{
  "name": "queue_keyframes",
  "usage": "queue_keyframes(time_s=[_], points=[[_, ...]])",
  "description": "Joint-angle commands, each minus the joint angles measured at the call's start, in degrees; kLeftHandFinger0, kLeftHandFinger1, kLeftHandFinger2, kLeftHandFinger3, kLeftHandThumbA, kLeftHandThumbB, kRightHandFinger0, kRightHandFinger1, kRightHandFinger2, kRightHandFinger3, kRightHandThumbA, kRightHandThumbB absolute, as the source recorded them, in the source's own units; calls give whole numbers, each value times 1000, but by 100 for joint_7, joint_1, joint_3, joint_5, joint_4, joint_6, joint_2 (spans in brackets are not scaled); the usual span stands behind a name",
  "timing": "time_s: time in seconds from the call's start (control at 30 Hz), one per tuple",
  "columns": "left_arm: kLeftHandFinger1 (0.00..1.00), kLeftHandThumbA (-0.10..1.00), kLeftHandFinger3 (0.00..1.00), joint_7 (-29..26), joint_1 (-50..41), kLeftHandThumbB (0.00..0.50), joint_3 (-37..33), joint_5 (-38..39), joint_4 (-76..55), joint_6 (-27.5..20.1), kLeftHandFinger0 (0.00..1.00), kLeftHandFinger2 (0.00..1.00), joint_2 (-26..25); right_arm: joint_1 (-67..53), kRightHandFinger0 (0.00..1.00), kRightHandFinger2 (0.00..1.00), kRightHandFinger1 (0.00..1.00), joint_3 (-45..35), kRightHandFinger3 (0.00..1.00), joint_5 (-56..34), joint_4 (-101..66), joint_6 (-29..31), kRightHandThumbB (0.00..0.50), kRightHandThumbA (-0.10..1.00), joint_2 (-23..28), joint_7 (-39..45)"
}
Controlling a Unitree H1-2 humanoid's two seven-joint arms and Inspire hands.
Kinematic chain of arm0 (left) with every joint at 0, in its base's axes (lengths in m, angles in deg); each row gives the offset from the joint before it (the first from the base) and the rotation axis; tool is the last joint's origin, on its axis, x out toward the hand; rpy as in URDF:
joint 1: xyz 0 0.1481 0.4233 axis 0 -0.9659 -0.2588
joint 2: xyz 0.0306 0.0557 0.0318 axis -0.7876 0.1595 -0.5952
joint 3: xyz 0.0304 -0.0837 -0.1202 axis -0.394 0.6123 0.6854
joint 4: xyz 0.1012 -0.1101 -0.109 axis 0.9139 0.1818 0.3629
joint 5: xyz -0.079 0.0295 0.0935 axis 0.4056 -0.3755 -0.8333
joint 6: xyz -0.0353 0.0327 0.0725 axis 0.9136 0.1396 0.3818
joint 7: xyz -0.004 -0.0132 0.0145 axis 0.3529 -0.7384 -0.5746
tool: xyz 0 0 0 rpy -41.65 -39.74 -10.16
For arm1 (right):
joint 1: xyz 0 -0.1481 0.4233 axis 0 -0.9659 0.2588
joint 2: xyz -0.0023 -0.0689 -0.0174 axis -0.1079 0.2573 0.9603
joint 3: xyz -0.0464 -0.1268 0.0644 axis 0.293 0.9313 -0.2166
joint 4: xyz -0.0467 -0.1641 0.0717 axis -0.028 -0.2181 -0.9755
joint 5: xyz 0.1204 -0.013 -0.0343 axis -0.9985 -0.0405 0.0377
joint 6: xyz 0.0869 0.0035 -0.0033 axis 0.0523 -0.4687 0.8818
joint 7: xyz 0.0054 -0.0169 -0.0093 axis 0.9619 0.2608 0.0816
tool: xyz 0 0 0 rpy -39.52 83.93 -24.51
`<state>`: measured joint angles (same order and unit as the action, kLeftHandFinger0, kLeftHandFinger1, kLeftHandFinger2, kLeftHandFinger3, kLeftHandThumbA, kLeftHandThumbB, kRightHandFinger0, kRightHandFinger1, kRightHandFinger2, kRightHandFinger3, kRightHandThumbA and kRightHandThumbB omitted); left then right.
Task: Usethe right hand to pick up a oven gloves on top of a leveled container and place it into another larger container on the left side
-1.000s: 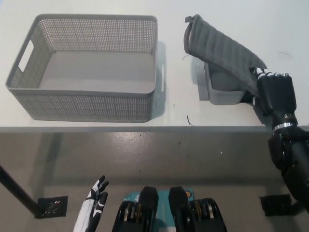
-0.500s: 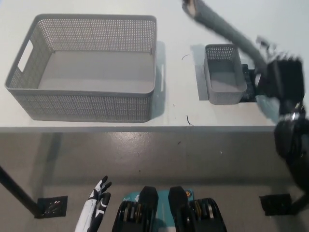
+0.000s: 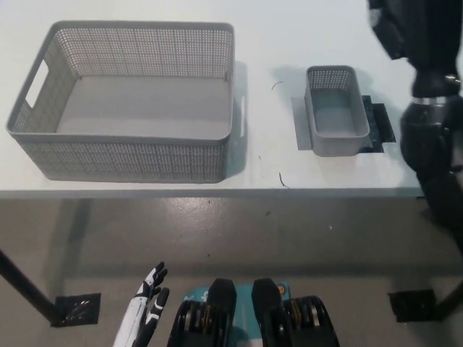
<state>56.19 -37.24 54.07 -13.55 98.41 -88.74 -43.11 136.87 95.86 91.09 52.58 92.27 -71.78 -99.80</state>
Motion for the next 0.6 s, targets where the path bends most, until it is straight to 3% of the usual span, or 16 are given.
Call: queue_keyframes(time_s=[0.0, 0.1, 0.2, 0.23, 0.27, 0.37, 0.43, 0.47, 0.5, 0.53, 0.57], points=[[1000, 1000, 1000, -118, 49, 105, 3, -38, -99, -225, 1000, 1000, -84, 696, 0, 739, 271, 218, 660, -21, 234, 89, 239, -100, -239, 150], [1000, 1000, 1000, -82, 43, 123, 8, -1, -103, -225, 1000, 1000, -87, 901, 0, 662, 232, 456, 542, 76, 636, 25, 261, -100, -450, 176], [1000, 1000, 1000, -106, 50, 119, -14, -26, -92, -225, 1000, 1000, -103, 1086, 0, 558, 113, 631, 214, 49, 1003, -19, 295, -100, -700, 229], [1000, 1000, 1000, -113, 55, 107, -21, -25, -80, -225, 1000, 1000, -107, 1183, 0, 558, 105, 737, 172, 123, 1206, -22, 283, -100, -782, 157], [1000, 1000, 1000, -103, 53, 104, -24, -3, -81, -225, 1000, 1000, -106, 1309, 0, 586, 115, 872, 163, 191, 1448, -63, 256, -100, -897, 166], [1000, 1000, 1000, -101, 22, 108, -38, -31, -91, -225, 1000, 1000, -109, 1598, 0, 717, 209, 1185, 279, 253, 1986, -132, 179, -100, -1163, 291], [1000, 1000, 1000, -83, -1, 106, -20, 13, -109, -225, 1000, 1000, -91, 1807, 0, 764, 282, 1304, 478, 130, 2320, -154, 175, -100, -1338, 628], [1000, 1000, 1000, -90, 1, 106, -19, 2, -114, -225, 1000, 1000, -90, 1858, 0, 766, 286, 1334, 495, 104, 2383, -159, 175, -100, -1373, 705], [1000, 1000, 1000, -116, 5, 101, -24, -30, -112, -225, 1000, 1000, -85, 1958, 0, 685, 249, 1402, 520, 112, 2533, -148, 230, -100, -1437, 700], [1000, 1000, 1000, -175, 19, 92, -51, -80, -102, -225, 1000, 1000, -94, 2053, 0, 617, 202, 1428, 437, 58, 2700, -89, 235, -100, -1515, 722], [1000, 1000, 1000, -191, 26, 93, -62, -92, -98, -225, 1000, 1000, -99, 2122, 0, 545, 140, 1468, 285, 46, 2849, -77, 245, -100, -1566, 665]])
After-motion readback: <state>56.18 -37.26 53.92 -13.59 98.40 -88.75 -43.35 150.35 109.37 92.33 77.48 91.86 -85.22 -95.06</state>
